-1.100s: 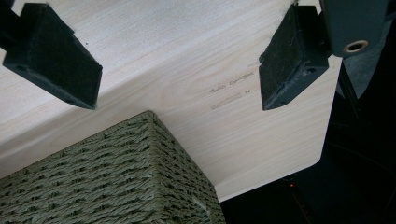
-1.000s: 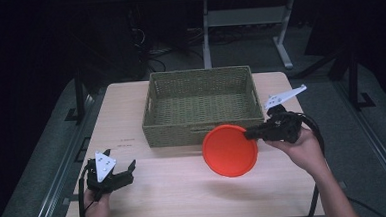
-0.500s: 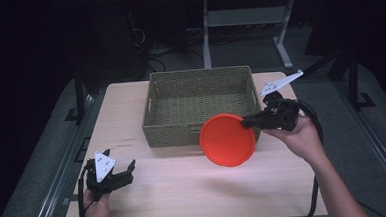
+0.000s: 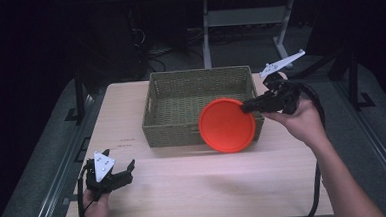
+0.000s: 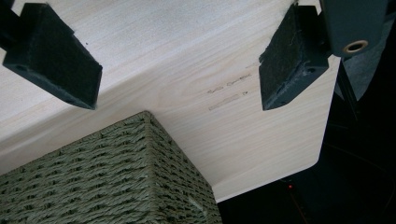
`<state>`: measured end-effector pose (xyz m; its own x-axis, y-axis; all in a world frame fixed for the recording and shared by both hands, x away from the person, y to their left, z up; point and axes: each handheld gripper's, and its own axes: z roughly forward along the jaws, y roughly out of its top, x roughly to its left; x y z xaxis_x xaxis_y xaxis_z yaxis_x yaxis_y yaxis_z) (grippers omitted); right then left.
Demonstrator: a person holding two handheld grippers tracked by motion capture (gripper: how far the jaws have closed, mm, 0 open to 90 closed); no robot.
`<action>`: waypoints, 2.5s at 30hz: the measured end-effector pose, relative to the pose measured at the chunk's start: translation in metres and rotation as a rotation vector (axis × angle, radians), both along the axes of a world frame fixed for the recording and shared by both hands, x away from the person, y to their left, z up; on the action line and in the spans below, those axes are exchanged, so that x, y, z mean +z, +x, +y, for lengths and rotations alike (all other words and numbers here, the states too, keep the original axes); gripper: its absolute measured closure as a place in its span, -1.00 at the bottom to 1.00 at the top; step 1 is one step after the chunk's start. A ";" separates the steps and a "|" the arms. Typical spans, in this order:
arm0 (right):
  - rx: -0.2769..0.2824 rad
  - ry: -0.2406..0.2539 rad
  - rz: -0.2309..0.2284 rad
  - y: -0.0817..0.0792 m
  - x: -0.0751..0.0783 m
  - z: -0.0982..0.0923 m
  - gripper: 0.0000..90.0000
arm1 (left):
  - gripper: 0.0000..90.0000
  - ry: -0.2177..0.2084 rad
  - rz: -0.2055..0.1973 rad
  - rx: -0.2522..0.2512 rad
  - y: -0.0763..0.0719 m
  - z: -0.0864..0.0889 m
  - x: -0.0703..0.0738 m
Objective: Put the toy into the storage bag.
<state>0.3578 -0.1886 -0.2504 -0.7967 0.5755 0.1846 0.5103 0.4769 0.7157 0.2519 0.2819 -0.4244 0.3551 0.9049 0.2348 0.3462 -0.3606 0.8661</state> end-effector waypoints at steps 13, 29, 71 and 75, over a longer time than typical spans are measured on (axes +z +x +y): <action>-0.027 -0.015 -0.001 0.028 0.024 0.013 0.83 | -0.72 -0.004 0.001 0.008 -0.001 0.002 0.000; -0.060 -0.030 0.011 0.056 0.032 0.025 0.83 | -0.72 -0.011 0.002 0.013 -0.001 0.003 0.001; -0.229 -0.019 0.063 0.119 -0.008 0.020 0.83 | -0.72 -0.014 0.006 0.004 0.000 0.002 0.000; -0.240 -0.024 0.062 0.123 -0.012 0.020 0.83 | -0.72 -0.017 0.004 0.005 0.000 0.002 0.000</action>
<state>0.4808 -0.1687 -0.2621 -0.6242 0.7516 0.2132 0.6536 0.3529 0.6695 0.2521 0.2844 -0.4245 0.3515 0.9104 0.2182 0.3512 -0.3443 0.8707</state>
